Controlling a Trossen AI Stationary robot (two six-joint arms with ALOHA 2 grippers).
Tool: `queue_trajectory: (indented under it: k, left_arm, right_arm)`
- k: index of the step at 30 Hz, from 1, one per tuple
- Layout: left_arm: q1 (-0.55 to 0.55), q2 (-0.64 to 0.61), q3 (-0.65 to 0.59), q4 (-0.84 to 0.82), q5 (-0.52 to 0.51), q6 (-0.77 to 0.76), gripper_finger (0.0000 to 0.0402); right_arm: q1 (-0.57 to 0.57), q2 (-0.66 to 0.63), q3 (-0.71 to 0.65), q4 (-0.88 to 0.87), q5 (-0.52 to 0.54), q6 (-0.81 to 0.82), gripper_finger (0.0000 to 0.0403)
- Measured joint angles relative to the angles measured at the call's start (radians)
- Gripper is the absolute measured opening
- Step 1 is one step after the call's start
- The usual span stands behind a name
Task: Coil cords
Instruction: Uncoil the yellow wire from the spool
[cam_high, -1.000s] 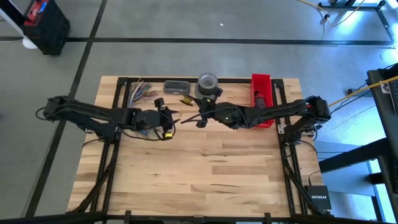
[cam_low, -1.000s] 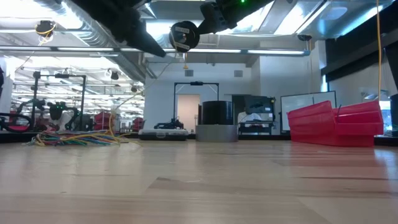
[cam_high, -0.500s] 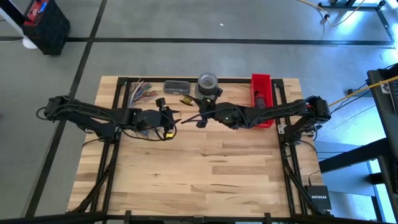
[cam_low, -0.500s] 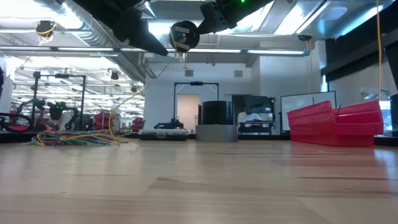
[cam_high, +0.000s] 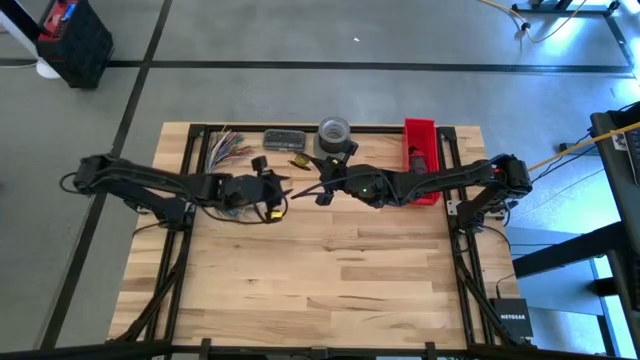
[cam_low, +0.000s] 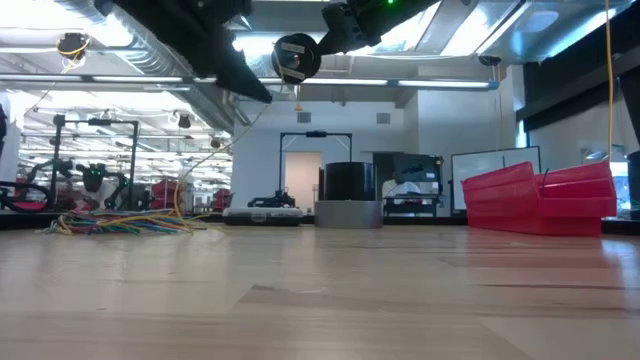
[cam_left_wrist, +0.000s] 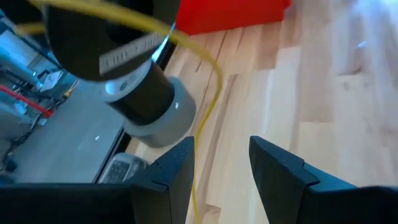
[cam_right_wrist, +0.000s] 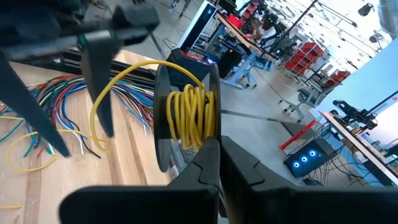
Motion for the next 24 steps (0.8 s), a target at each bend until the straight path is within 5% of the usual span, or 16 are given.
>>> queue_trajectory:
  k: [7,11,16,24]
  left_arm:
    - [0.064,0.087,0.000,0.005,0.010,-0.001,0.0148]
    - [0.092,0.133,0.000,0.040,0.101,0.018,0.0148]
    - [0.114,0.171,0.000,0.130,0.197,0.022,0.0148]
    - [0.068,0.069,0.047,0.037,0.192,-0.050,0.0148]
  right_arm:
    - [0.000,0.000,0.000,0.009,0.023,0.010,0.0005]
    - [0.000,0.000,0.000,0.027,0.120,0.049,0.0005]
    - [0.000,0.000,0.000,0.027,0.117,0.051,0.0005]
    - [0.000,0.000,0.000,0.023,0.108,0.050,0.0005]
